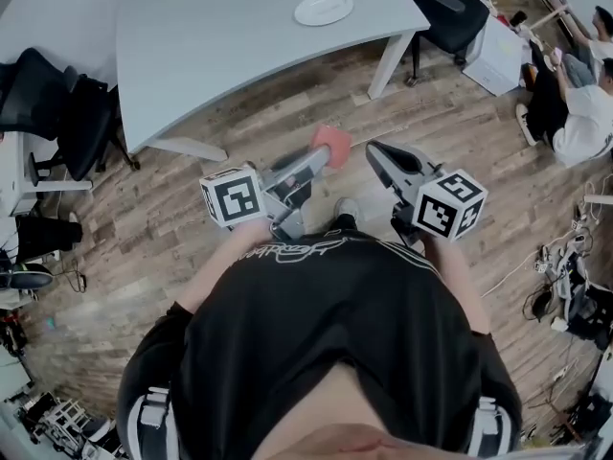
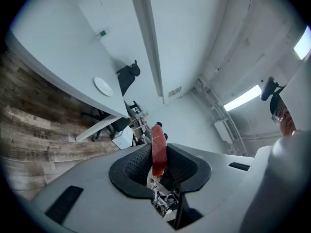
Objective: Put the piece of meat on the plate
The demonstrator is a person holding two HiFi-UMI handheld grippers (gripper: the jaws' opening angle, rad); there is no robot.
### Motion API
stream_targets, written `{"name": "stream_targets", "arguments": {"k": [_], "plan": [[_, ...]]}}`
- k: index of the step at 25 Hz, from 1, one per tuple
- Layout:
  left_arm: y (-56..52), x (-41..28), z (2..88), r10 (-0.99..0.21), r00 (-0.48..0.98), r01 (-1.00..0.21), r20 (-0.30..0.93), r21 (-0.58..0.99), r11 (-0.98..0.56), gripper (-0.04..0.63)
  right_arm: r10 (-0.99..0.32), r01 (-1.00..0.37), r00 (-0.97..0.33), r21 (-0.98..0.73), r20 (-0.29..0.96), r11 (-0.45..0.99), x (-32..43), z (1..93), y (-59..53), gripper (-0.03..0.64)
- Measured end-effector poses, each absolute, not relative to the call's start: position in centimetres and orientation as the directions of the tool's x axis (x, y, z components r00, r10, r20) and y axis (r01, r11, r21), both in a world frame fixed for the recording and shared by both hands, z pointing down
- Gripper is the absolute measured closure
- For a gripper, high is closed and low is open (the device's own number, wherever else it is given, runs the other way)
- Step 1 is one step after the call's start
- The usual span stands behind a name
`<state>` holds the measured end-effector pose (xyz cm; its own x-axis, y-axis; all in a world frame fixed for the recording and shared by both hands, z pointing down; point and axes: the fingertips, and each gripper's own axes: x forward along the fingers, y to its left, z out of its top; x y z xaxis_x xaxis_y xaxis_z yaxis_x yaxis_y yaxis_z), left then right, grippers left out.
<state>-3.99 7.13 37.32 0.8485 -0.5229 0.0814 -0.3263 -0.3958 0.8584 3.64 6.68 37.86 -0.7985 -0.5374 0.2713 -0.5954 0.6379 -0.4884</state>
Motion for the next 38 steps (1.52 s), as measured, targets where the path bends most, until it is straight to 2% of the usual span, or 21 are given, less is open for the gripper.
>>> {"name": "stream_targets", "arguments": {"k": [5,11,26,31,38], "plan": [[1.4,0.9,36.2,-0.512,0.855,-0.327,0.084,0.853,-0.406,0.503,-0.528,-0.58,-0.809,-0.5,0.259,0.644,7.8,37.4,1.1,0.601],[-1.2,3.4,35.4,-0.525,0.848,-0.331,0.076,0.85,-0.41,0.503,-0.534,-0.576,-0.811,-0.492,0.241,0.653,10.3,36.8,-2.1,0.601],[-4.8,1.9,37.7,-0.56,0.822,-0.344,0.108,0.877,-0.336,0.503,-0.528,-0.567,-0.815,-0.518,0.239,0.641,9.8,37.8,-6.8,0.601],[-8.7,1.8,37.6,-0.538,0.838,-0.342,0.096,0.859,-0.38,0.503,-0.532,-0.578,-0.807,-0.522,0.256,0.627,9.6,38.3,-10.0,0.601],[-16.0,0.7,38.3,-0.519,0.845,-0.349,0.132,0.871,-0.346,0.503,-0.554,-0.598,-0.788,-0.544,0.268,0.589,9.0,38.8,-16.9,0.601]]}}
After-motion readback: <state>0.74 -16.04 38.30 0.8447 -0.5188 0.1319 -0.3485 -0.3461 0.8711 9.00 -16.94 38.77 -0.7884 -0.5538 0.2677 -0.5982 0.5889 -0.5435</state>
